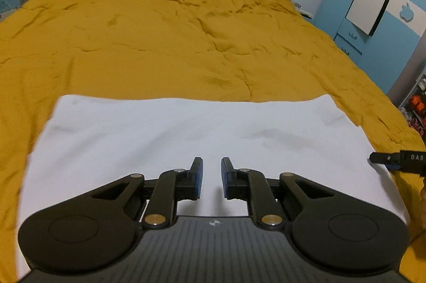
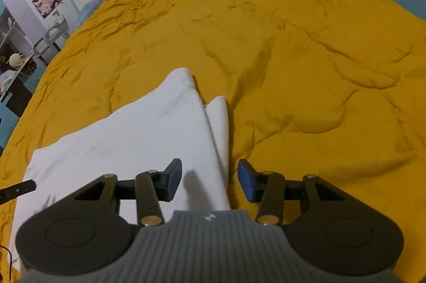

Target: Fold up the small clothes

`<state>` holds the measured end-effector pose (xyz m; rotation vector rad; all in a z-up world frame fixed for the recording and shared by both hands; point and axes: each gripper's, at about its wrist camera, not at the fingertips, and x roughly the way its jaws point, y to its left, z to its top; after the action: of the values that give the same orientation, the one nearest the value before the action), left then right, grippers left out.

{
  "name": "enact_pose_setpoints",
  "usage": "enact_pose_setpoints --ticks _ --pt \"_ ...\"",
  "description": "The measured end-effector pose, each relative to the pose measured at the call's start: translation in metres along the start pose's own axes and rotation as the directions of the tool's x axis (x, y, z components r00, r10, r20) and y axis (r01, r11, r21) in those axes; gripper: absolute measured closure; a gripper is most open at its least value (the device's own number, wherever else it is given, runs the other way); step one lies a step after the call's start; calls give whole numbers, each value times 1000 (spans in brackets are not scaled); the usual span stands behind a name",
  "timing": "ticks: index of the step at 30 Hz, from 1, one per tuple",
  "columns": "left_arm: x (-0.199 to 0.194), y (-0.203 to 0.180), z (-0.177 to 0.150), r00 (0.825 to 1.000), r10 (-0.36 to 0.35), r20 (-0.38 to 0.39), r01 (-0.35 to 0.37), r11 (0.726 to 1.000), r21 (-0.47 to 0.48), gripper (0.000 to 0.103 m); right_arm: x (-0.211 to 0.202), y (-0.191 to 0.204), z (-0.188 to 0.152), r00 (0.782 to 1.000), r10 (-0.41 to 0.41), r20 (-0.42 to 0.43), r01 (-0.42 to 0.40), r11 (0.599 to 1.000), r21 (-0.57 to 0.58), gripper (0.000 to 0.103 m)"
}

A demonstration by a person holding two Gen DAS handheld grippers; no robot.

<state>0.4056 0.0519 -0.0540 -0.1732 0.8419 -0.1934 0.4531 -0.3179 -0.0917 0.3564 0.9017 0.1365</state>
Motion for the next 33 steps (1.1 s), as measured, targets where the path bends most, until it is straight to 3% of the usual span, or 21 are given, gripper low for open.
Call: enact_pose_setpoints --ticks 4,10,12,13,17,21,24,33 --pt "38 -7 15 999 -14 -35 14 1000 0 87 20 -10 11 999 35 -9 -35 998 51 62" --pt "83 -10 16 995 34 -95 -31 999 25 87 42 -18 23 997 81 -15 -79 992 102 63" --pt "85 -12 14 995 39 -96 -35 999 42 87 49 -18 25 996 93 -15 -90 990 113 70" --pt "83 -13 14 995 40 -94 -35 998 52 87 51 -18 25 995 98 -16 -95 989 115 79" --pt "62 -13 20 998 32 -62 -28 998 61 87 49 -11 25 995 100 -2 -99 989 110 95" --pt "29 -8 21 999 21 -37 -18 998 65 87 32 1 29 994 102 25 -105 986 130 99" --pt "-4 2 21 999 42 -17 -41 998 56 87 17 15 34 980 193 38 -197 963 184 99" --pt "-98 61 10 989 136 63 -134 991 -31 87 -12 124 46 949 310 54 -315 934 170 99"
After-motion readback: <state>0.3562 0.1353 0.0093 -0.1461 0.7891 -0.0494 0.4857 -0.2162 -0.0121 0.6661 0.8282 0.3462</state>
